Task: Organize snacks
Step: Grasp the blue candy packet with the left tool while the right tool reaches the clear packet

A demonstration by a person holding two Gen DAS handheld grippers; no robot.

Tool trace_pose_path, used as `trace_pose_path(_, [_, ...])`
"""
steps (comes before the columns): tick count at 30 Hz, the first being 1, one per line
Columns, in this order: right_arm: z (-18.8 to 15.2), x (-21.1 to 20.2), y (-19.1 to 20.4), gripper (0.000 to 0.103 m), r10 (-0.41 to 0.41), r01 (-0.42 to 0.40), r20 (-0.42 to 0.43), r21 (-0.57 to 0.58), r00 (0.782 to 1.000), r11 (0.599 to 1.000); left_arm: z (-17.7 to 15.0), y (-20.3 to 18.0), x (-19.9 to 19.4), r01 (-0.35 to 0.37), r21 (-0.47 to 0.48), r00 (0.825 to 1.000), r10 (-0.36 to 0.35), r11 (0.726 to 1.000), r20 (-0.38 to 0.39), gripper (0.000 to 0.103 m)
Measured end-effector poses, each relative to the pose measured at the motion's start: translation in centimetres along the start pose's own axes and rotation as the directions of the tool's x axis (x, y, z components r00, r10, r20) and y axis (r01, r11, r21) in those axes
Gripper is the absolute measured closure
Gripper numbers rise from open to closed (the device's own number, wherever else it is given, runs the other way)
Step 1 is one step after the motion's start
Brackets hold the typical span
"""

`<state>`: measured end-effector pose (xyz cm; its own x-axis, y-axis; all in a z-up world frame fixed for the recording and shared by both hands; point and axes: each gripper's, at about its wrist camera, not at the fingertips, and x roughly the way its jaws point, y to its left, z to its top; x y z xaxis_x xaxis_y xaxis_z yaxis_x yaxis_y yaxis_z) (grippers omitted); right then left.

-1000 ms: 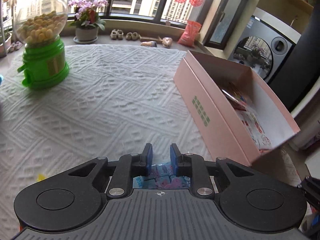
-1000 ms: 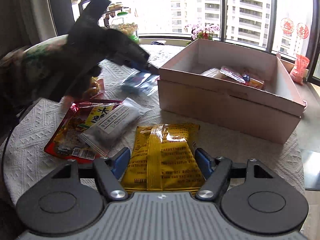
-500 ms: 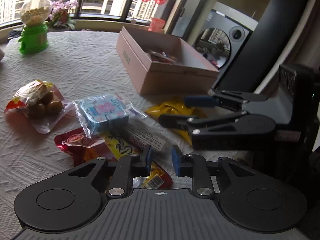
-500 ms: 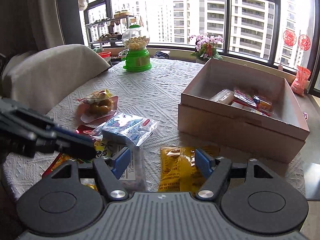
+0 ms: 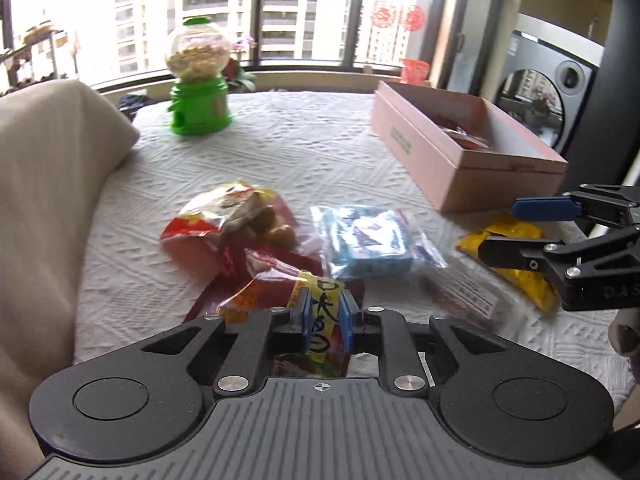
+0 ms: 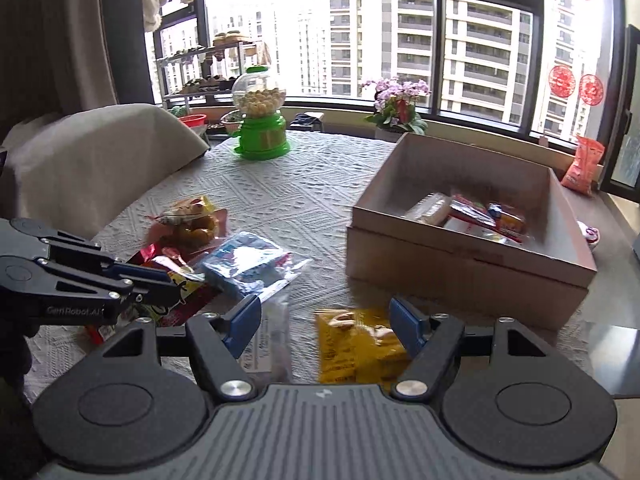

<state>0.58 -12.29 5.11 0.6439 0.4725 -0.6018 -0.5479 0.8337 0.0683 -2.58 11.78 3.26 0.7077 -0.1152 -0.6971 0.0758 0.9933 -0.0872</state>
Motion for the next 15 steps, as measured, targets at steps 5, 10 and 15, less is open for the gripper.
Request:
trace_pose_path(5, [2.7, 4.0, 2.9, 0.031, 0.130, -0.132, -0.027, -0.090, 0.991, 0.987, 0.4, 2.8, -0.5, -0.018, -0.104, 1.000, 0.021, 0.994, 0.023, 0.082])
trace_pose_path(10, [4.9, 10.1, 5.0, 0.031, 0.130, -0.147, -0.107, -0.171, 0.986, 0.974, -0.2, 4.2, -1.5, 0.027, -0.183, 0.999, -0.021, 0.983, 0.038, 0.082])
trace_pose_path(15, [5.0, 11.2, 4.1, 0.035, 0.196, -0.213, -0.175, -0.088, 0.965, 0.973, -0.7, 3.1, -2.4, 0.103, -0.178, 0.994, -0.095, 0.979, 0.053, 0.082])
